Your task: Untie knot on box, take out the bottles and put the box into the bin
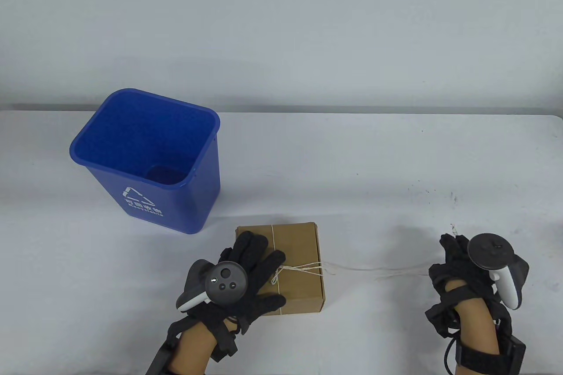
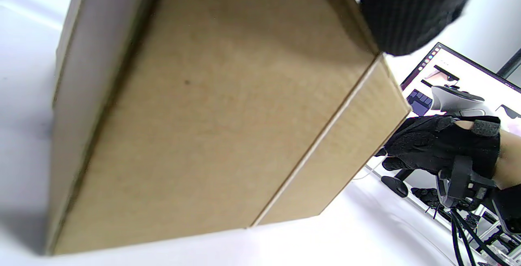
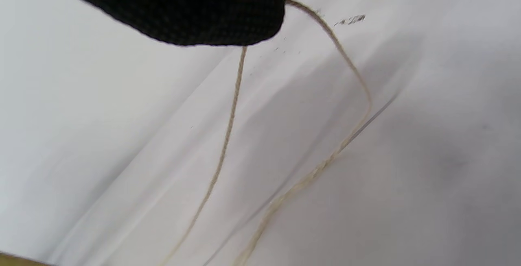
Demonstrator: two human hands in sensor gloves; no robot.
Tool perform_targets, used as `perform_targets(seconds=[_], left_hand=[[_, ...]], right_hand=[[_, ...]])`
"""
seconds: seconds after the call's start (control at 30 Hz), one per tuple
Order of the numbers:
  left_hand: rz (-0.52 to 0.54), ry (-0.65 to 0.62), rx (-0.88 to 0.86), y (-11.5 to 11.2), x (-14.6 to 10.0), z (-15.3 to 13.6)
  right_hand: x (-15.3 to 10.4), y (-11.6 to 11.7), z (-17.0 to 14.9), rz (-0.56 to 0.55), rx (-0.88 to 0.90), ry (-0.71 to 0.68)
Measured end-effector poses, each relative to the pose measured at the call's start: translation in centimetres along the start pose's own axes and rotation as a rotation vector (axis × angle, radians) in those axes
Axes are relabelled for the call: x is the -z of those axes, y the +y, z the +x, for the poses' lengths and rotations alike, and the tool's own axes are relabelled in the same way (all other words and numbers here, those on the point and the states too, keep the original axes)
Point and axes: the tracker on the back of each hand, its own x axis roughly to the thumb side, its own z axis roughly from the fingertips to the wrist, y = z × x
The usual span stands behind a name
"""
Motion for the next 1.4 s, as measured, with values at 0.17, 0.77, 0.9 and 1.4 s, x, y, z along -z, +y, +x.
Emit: perform_targets(seconds=[0.17, 0.77, 0.9, 1.4], left_hand=[[-0.003, 0.001, -0.001, 0.0, 0.0, 0.0], [-0.007, 0.003, -0.005, 0.0, 0.1, 0.0], [-0.009, 0.004, -0.004, 0.0, 0.1, 0.0], [-0.011, 0.005, -0.004, 0.0, 0.1, 0.0]], right_hand=[[-0.4, 0.1, 0.6, 0.024, -0.001, -0.038], [-2.3, 2.3, 3.3, 0.46, 0.044, -0.291], [-2.7, 3.7, 4.6, 0.542, 0.009, -0.376], [-4.6, 7.9, 10.2, 0.256, -0.115, -0.752]])
